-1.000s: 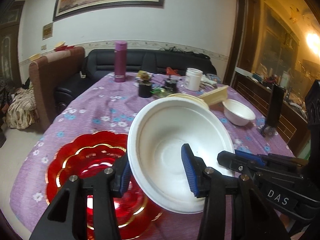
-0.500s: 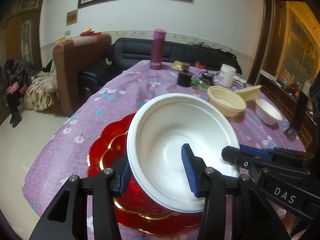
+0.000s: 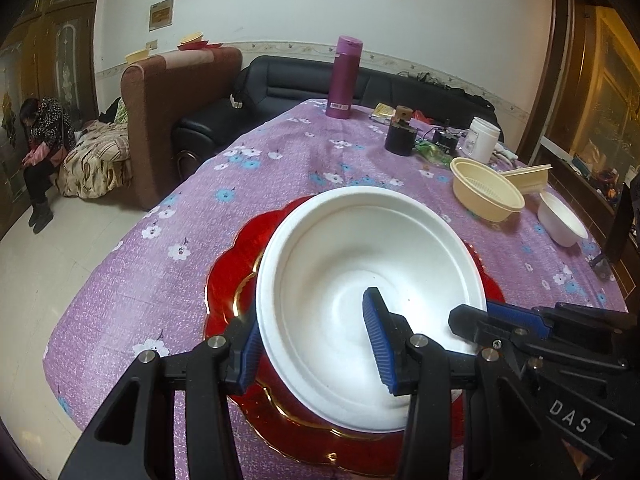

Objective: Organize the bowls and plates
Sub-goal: 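Carry the white bowl with the right tool over the stacked red plates, then lower the white bowl into the red plates and open the right tool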

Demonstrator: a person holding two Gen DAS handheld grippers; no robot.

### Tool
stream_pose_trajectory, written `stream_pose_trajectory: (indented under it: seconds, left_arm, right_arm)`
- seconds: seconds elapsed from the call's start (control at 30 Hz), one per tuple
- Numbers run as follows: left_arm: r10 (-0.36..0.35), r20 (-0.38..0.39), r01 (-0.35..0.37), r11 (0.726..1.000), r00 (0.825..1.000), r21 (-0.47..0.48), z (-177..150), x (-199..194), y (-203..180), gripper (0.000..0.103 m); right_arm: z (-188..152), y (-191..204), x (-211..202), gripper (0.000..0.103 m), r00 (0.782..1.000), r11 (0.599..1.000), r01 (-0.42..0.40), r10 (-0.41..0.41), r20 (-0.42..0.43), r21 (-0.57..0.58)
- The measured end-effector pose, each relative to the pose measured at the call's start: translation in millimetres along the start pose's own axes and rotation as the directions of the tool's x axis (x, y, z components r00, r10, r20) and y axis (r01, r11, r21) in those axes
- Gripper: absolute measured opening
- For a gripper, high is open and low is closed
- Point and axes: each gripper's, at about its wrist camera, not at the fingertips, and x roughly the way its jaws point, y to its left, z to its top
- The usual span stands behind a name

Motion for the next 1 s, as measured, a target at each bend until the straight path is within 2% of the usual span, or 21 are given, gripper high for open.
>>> stream_pose_trajectory:
  seconds: [0.37,1.0]
  left_arm:
    - [0.037,-0.009,-0.037,0.999,0.999,0.009,-1,9,2,0.045]
    - [0.051,-0.007,-0.051,0.999,0.999,0.01,-2,13,3,0.046]
  right_arm:
    - [-6,5,9,0.021,1.0,1.0,0.005,-0.005,-0.02,-0.011]
    - [-9,6,10,0.021,1.0,1.0,0.011,-0.011,-0.022,-0.017]
